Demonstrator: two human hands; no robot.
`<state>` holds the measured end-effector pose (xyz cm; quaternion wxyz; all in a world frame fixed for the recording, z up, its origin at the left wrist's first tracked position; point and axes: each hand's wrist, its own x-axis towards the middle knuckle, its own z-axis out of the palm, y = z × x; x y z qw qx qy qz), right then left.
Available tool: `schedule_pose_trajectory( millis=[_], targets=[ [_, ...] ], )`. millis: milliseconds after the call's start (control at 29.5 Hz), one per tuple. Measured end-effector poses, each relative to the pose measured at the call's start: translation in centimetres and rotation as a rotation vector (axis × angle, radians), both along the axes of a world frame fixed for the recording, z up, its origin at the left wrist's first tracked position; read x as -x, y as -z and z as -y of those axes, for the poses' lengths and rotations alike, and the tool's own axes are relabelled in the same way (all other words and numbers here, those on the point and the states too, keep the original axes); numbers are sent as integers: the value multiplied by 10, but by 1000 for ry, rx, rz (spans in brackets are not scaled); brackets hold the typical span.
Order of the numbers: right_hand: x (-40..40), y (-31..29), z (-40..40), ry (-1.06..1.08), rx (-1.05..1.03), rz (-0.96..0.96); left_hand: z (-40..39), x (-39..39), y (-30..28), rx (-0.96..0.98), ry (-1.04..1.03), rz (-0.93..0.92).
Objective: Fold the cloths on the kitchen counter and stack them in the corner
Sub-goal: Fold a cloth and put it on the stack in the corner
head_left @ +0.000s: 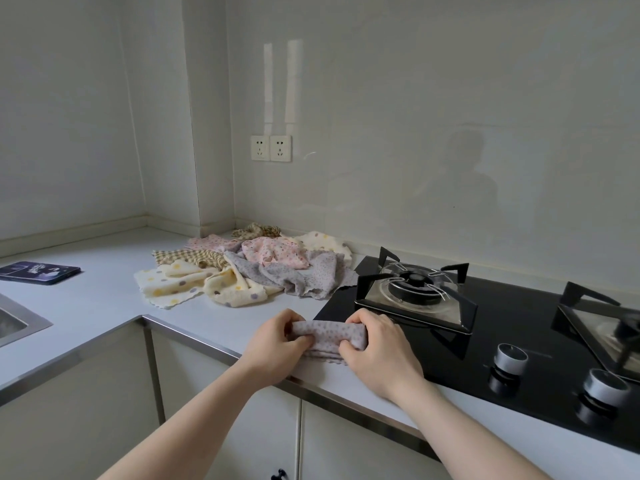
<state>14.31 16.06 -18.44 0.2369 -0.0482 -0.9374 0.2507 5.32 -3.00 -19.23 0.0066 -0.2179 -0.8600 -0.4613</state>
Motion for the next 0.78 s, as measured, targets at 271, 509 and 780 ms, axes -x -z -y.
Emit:
schedule_pose_trajectory(
  millis=[271,509,780],
  targets=[
    [1,-1,-6,-82,76,36,11,-12,-12,-49,108,20],
    [5,6,-6,-130,76,48,1,-15,0,-1,-30,-142],
    [14,-2,-1,-118,24,12,3,-5,-13,78,43,60]
  ],
)
